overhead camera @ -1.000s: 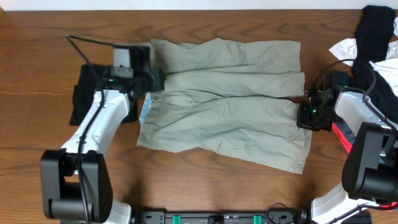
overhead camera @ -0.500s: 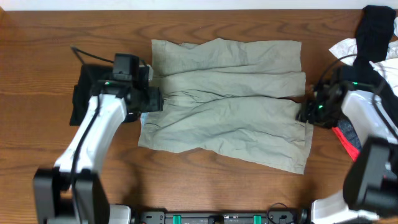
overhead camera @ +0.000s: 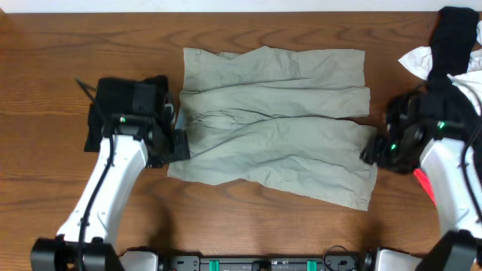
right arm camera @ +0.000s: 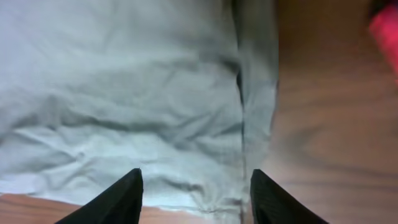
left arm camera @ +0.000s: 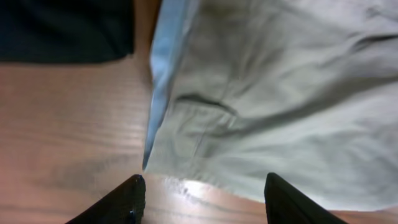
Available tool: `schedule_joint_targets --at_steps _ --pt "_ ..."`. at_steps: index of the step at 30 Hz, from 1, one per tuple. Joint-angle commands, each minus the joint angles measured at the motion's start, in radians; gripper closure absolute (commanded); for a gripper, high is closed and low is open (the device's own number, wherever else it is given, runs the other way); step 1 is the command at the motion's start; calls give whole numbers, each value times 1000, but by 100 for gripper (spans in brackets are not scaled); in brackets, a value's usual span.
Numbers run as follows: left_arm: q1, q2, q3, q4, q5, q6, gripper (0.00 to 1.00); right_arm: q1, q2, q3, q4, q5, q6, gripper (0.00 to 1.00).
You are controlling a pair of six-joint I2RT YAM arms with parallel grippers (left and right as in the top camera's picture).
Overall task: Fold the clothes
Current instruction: 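Release the pants and lower both grippers to the bottom corners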
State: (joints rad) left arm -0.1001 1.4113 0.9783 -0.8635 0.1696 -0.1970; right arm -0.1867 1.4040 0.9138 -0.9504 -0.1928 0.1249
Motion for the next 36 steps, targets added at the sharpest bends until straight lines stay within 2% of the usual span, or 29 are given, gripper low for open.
schedule_joint_targets --at_steps 1,8,12,16,23,29,32,34,36 --pt "3 -79 -90 44 -25 -45 38 35 -75 -109 51 -34 100 43" --pt "3 -111 -246 203 11 -40 30 115 -114 -298 199 -58 194 38" --pt "4 -85 -298 298 27 -40 29 137 -114 -369 281 -55 219 34" --pt "14 -56 -322 335 15 -41 29 138 -114 -401 304 -55 219 30" --pt "34 0 -322 367 -68 -43 29 138 -114 -406 321 -55 219 33" --pt "34 26 -322 384 -34 -45 29 138 -114 -406 331 -55 219 47" --pt "34 33 -322 395 5 -45 29 138 -113 -406 333 -55 219 66" --pt "34 34 -322 397 29 -45 24 138 -113 -406 334 -55 219 77" --pt "34 34 -322 394 37 -45 24 138 -113 -406 334 -55 219 86"
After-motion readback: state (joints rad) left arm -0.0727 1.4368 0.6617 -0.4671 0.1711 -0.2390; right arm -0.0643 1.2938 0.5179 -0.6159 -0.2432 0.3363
